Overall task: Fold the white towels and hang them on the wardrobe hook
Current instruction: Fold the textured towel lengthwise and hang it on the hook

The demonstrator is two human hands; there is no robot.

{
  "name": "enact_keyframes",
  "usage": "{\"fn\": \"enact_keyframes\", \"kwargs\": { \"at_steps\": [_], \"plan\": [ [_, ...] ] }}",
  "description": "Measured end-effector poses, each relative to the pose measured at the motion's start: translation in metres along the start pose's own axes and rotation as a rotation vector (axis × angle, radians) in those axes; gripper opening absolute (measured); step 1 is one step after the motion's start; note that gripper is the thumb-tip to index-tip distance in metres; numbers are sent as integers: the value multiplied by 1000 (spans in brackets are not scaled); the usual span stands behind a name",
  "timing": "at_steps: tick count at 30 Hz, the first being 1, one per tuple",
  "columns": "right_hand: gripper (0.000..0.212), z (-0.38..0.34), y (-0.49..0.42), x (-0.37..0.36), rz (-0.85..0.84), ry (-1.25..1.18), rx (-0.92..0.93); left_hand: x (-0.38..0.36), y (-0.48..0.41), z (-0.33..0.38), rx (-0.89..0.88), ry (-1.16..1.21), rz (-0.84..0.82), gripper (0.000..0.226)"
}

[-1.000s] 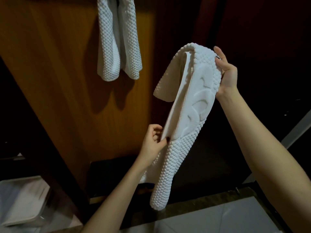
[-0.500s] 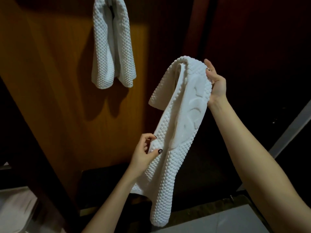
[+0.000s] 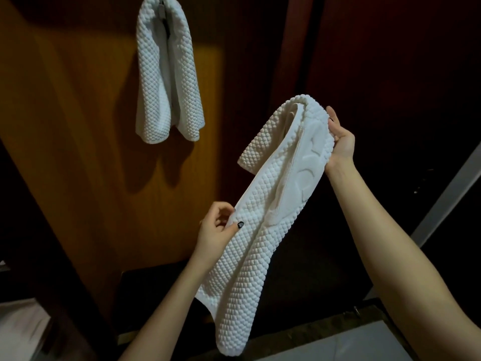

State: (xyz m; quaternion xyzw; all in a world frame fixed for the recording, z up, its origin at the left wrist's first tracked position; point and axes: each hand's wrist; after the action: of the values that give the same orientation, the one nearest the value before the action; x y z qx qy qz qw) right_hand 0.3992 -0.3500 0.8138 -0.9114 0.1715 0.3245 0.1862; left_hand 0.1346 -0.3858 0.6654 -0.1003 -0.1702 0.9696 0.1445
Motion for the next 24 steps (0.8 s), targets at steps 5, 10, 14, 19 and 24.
{"fn": "enact_keyframes", "kwargs": {
  "at_steps": [5,10,14,19,24],
  "plan": [
    [29,-5,3,2,-15,51,1,-2,0,-11,-84,-147,-58,23],
    [30,-7,5,-2,-17,162,25,-4,2,-17,-62,-249,-193,29],
    [32,-2,8,-6,1,298,63,-12,8,-23,103,-298,-298,19],
    [35,0,8,-12,59,338,85,-47,22,-42,207,-539,-264,50],
    [36,-6,11,-17,80,402,108,-58,17,-63,137,-557,-142,30]
  ]
}}
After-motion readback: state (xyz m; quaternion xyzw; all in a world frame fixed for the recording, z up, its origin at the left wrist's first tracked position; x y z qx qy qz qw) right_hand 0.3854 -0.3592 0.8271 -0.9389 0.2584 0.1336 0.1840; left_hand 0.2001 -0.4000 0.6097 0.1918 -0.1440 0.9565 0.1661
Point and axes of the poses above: each hand's wrist, its own y-axis away from the middle knuckle, its own x-axis out of the back of the hand, z = x × y, and after that the axes turned 11 degrees about y, right-handed
